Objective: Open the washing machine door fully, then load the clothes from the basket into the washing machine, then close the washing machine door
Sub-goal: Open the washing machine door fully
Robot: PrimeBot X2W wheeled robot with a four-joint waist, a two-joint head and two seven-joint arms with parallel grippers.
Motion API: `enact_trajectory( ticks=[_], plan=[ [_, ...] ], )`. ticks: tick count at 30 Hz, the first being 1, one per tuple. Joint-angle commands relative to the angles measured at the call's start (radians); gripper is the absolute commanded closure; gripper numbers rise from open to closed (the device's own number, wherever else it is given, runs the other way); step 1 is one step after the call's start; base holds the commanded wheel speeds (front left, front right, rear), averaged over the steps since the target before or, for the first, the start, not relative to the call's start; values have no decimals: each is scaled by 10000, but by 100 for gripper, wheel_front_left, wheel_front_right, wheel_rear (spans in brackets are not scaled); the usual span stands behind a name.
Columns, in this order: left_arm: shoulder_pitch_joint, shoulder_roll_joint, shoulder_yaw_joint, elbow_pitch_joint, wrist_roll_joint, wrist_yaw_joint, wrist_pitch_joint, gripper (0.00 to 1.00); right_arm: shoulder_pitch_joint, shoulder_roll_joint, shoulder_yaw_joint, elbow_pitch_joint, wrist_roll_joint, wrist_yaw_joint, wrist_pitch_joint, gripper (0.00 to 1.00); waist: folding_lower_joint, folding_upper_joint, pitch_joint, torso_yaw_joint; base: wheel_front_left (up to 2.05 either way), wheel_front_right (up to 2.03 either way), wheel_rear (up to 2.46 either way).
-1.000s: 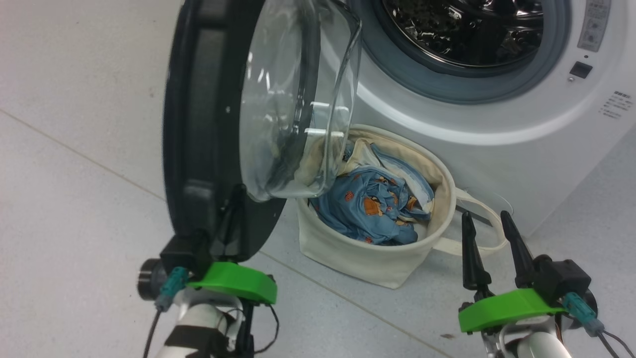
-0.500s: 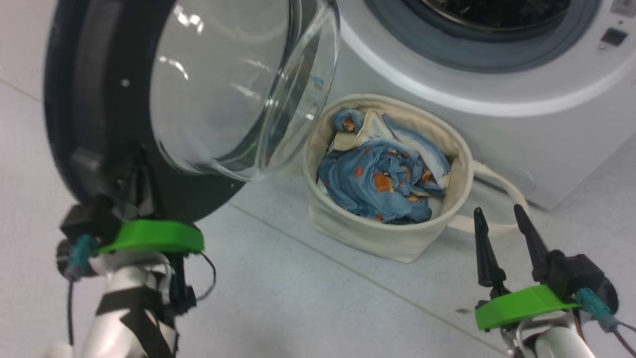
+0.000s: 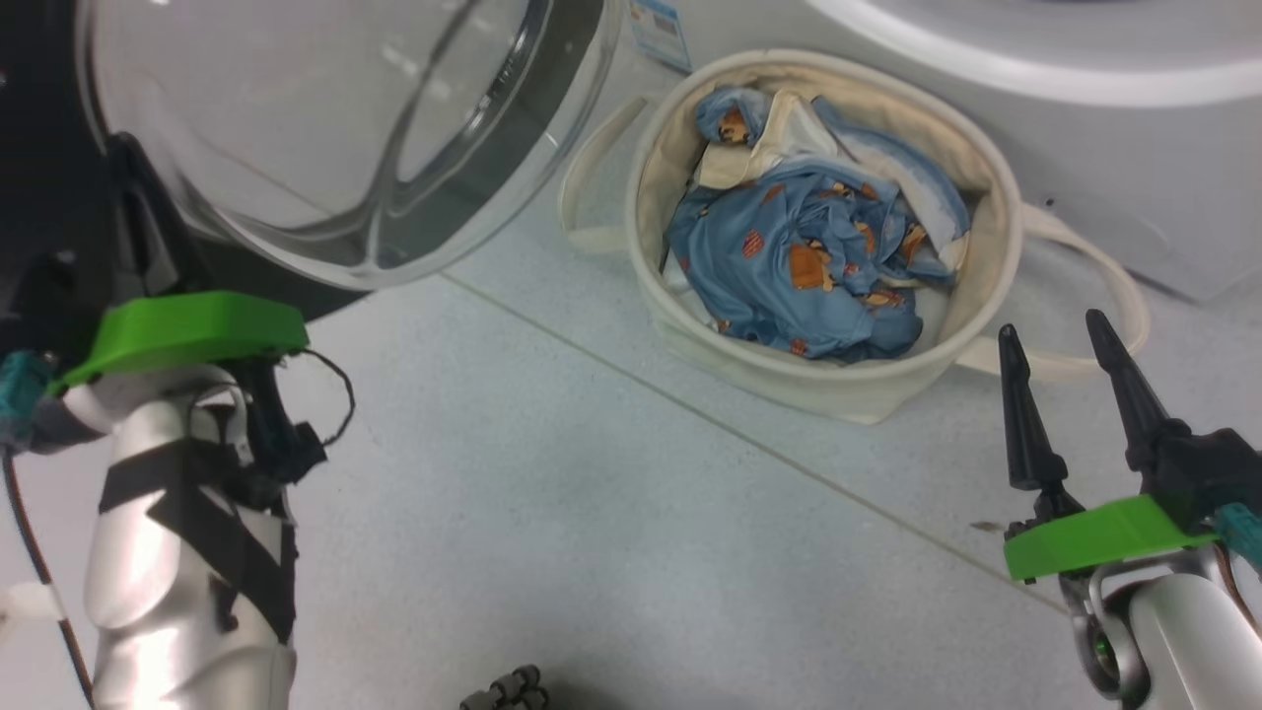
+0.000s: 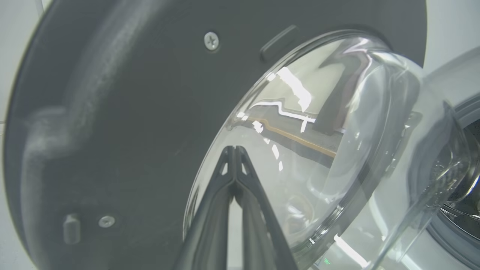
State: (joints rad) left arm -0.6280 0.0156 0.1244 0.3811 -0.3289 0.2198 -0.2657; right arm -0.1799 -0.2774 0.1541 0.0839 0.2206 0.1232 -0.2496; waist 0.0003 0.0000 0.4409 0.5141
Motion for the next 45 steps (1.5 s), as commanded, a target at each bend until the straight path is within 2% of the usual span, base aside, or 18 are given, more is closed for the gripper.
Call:
enact_trajectory(
  ticks=[1,8,13,19,25,33,36,45],
  plan=[
    [-301,346,475,-105,-20,12,39,100,-119,-152,223,-403,-3,75,-122,0,-3,0,332,90,0,0,0],
    [-514,346,929,112,7,-124,39,100,-191,-294,194,-444,25,75,-122,0,-3,0,471,90,0,0,0],
    [-320,346,849,-13,8,-215,39,100,-202,-229,220,-374,45,75,-122,0,-3,0,288,61,0,0,0],
    [297,346,-15,-558,153,-240,39,100,-237,108,200,-296,74,75,-122,0,-3,0,-310,-51,0,0,0],
    [1027,346,-1173,-1094,294,-156,39,100,-194,764,130,-179,133,75,-122,0,-3,0,-1252,-431,0,0,0],
    [2293,346,-3000,-1471,232,-589,39,100,371,1776,-314,-175,183,75,-122,0,-3,0,-3006,-1572,0,0,0],
    [2717,346,-3383,-1440,106,-762,39,100,634,2094,-546,-175,797,75,-122,0,-3,0,-3468,-2171,0,0,0],
    [3709,346,-3874,-1033,-57,-1180,39,100,1156,2260,-472,-564,850,75,-122,0,-3,0,-4176,-3936,0,0,0]
  ],
)
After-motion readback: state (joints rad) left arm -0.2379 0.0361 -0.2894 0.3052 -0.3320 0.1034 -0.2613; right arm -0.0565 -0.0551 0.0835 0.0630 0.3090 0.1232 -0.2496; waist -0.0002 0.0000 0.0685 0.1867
